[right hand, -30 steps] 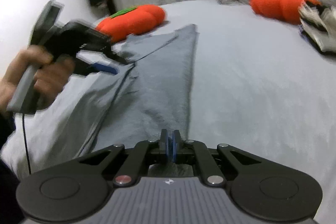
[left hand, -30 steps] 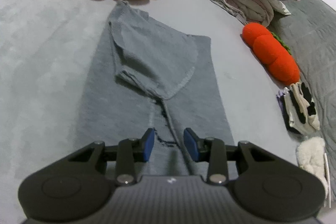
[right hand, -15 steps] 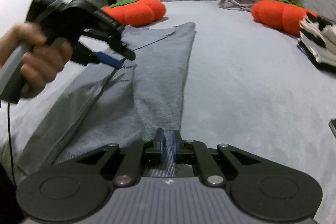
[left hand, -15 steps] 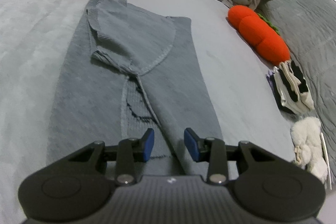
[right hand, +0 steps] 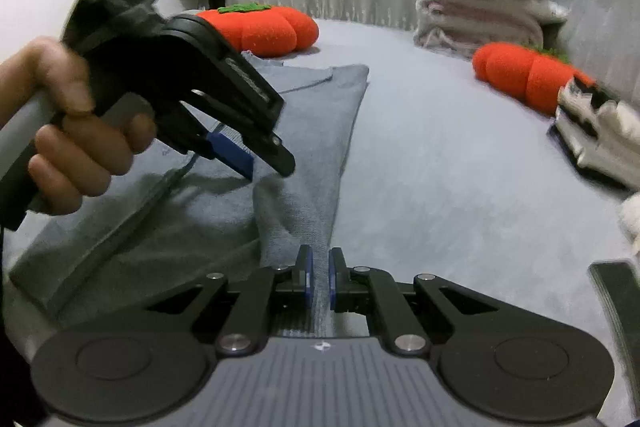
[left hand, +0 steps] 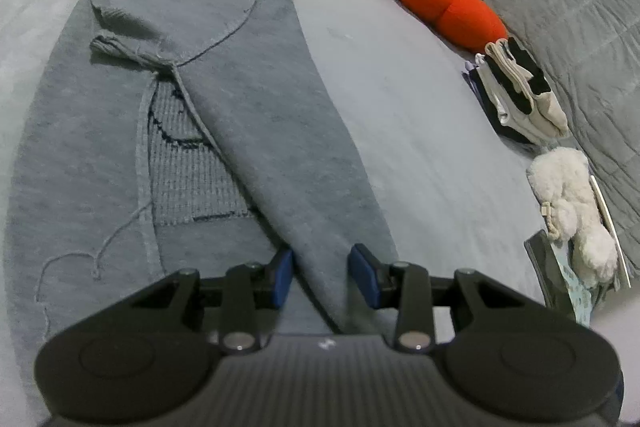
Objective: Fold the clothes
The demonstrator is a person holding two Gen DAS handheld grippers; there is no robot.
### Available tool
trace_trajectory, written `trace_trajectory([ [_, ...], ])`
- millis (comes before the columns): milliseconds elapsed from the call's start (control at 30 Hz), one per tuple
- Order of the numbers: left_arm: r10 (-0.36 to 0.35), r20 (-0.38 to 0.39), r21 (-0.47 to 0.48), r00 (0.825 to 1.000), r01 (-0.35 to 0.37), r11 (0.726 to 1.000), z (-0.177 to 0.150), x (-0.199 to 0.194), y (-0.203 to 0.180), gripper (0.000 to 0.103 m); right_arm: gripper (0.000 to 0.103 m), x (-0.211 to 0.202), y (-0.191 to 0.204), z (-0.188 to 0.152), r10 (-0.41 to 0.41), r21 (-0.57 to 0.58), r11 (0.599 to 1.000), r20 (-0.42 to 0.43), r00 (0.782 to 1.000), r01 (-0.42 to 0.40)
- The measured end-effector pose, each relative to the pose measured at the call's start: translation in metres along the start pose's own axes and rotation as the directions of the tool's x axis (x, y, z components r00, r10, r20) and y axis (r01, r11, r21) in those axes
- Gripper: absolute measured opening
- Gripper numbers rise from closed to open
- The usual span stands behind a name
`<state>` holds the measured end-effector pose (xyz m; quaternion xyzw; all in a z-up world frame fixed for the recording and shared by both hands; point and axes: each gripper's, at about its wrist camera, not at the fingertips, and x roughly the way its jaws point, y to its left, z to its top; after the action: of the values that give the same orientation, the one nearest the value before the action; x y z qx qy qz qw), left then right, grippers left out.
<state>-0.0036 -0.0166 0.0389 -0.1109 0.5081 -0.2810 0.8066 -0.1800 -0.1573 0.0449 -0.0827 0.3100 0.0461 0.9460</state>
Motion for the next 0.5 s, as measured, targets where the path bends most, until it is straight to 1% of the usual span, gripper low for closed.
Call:
trace_trajectory([
  [33,-0.003,0.001,-0.005,1.000,0.003,1.000,0.001,0.001,0.001,0.033,0.006,-0.004,0.004,-0.001,-0.011,-0.029,1.000,0.014,1.000,0.011],
  [67,-0.007,0.002,-0.010,1.000,0.007,1.000,0.002,0.002,0.002,0.033,0.010,-0.009,0.010,-0.001,-0.015,-0.064,0.998,0.033,0.999,0.017],
  [167,-0.020,0.008,-0.020,1.000,0.020,1.000,0.002,0.003,0.002,0.034,0.015,-0.022,0.031,-0.004,0.018,-0.176,0.984,0.084,0.996,-0.003],
  [233,-0.022,0.014,-0.020,1.000,0.023,1.000,0.001,0.005,0.001,0.034,0.020,-0.025,0.041,-0.005,0.052,-0.222,0.975,0.087,0.995,-0.031],
  [267,-0.021,0.017,-0.020,1.000,0.021,1.000,0.001,0.005,0.001,0.034,0.021,-0.023,0.045,-0.007,0.060,-0.237,0.971,0.077,0.995,-0.040],
  [400,-0.022,0.022,-0.025,1.000,0.022,0.999,0.000,0.002,0.002,0.035,0.021,-0.013,0.056,-0.017,0.047,-0.298,0.954,0.012,0.999,-0.041],
  [433,-0.022,0.023,-0.026,0.999,0.022,0.999,0.000,0.001,0.003,0.035,0.020,-0.010,0.058,-0.019,0.030,-0.309,0.951,0.001,1.000,-0.029],
  [500,-0.019,0.023,-0.034,1.000,0.020,0.999,0.000,-0.002,0.005,0.035,0.011,-0.007,0.058,-0.024,0.000,-0.316,0.949,-0.011,1.000,-0.003],
])
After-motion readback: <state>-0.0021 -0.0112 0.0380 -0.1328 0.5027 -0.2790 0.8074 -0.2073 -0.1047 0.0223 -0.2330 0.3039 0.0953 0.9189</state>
